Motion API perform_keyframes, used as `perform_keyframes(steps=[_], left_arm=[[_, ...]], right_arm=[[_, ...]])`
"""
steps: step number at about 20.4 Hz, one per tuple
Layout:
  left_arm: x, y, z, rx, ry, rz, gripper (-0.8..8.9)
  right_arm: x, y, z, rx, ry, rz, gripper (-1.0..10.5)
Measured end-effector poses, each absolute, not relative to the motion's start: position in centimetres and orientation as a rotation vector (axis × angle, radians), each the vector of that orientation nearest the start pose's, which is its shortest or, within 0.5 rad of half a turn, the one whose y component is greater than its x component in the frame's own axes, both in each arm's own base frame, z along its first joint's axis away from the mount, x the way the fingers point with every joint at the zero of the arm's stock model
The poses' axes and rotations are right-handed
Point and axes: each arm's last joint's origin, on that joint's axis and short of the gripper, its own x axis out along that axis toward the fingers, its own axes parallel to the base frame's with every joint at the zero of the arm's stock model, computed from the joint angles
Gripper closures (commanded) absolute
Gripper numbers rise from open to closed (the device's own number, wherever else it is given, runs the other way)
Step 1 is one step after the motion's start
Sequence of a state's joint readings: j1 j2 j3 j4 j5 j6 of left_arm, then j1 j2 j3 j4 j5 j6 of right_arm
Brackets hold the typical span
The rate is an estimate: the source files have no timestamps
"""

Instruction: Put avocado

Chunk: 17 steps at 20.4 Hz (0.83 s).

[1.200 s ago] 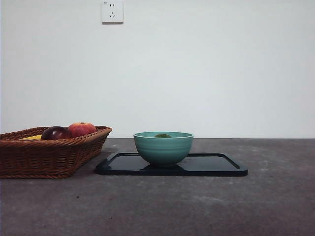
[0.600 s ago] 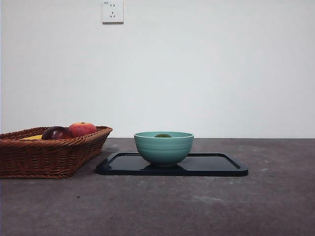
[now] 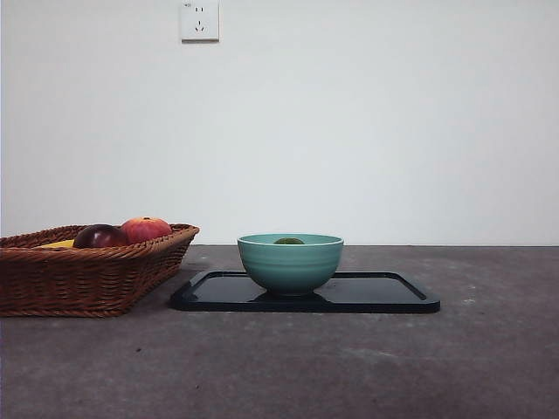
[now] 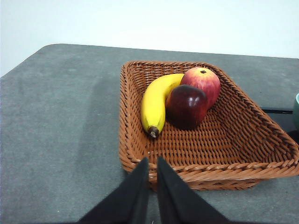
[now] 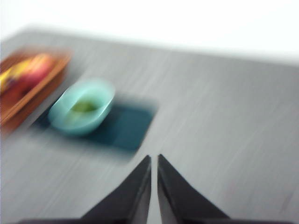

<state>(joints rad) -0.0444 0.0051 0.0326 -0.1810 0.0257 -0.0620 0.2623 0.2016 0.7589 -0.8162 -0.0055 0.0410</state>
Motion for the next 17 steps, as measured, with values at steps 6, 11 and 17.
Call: perform_keyframes(steps=[6,11,17], left_arm=[[9.5,-0.5,15.7,-0.060,0.156,-0.065,7.87],[9.5,-0.5,15.7,-0.060,0.156,-0.065,7.87],[9.5,-0.5,15.7,-0.060,0.156,-0.065,7.87]], right_arm=[[8.9,0.5,23.6,-0.004,0.051,0.068,9.3],[9.7,0.0,19.0,-0.009,0.119,0.011,9.3],[9.9,-0.1,16.2,-0.023,0.120,-0.006,9.3]])
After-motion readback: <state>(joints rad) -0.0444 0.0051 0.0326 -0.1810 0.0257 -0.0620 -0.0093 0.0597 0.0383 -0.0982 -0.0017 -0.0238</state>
